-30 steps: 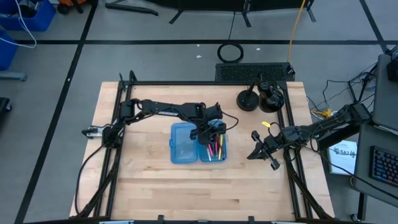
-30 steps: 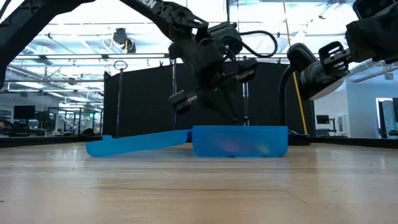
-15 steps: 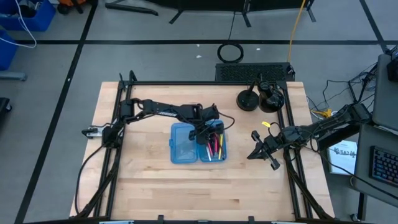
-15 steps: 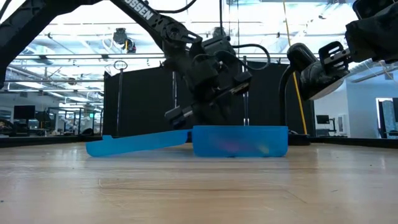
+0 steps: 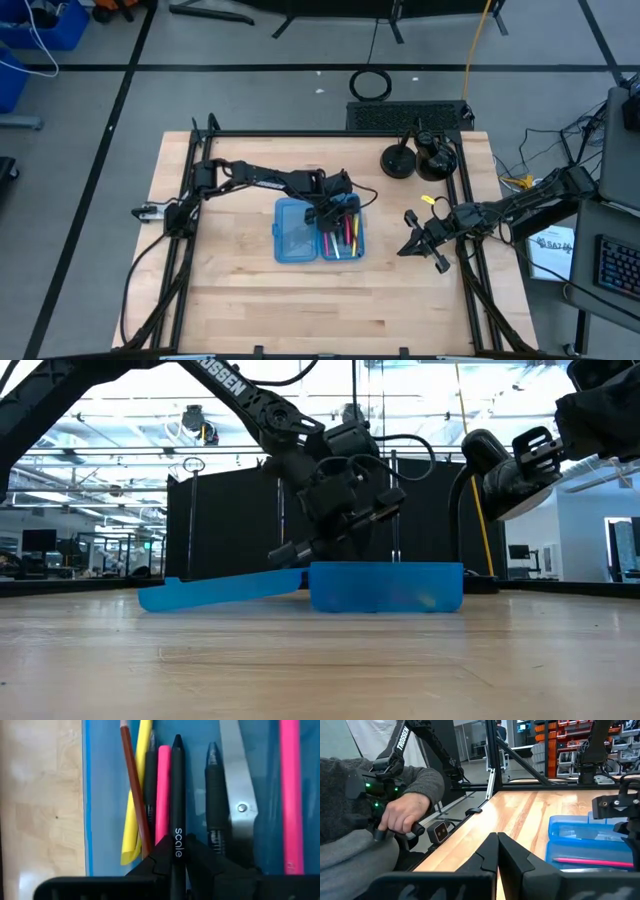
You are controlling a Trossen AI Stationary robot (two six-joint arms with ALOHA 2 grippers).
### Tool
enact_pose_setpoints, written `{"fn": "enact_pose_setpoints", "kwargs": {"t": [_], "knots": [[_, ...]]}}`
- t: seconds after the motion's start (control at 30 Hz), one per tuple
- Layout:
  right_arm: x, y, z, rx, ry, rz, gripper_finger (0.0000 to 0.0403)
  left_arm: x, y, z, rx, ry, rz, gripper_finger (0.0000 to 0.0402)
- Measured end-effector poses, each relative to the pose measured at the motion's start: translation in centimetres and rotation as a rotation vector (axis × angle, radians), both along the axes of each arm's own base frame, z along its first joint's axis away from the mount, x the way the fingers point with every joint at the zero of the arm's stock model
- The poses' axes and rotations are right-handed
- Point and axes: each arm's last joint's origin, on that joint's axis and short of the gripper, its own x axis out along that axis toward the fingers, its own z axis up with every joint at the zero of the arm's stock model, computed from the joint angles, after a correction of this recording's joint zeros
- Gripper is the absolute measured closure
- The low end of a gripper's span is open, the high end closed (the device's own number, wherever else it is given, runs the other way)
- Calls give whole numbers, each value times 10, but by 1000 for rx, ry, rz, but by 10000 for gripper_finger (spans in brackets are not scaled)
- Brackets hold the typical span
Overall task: Pick & place school supplies into a supply box
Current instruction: Put the black pen into the blue supply box
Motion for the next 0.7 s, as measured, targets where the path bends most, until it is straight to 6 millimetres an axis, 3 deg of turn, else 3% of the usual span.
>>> {"fn": "enact_pose_setpoints", "kwargs": {"t": [0.4,0.7], "knots": [[0,0,0,0,0,0,403,10,-29,10,63,-7,17,355],[0,0,0,0,0,0,403,9,-34,10,102,32,53,346]]}}
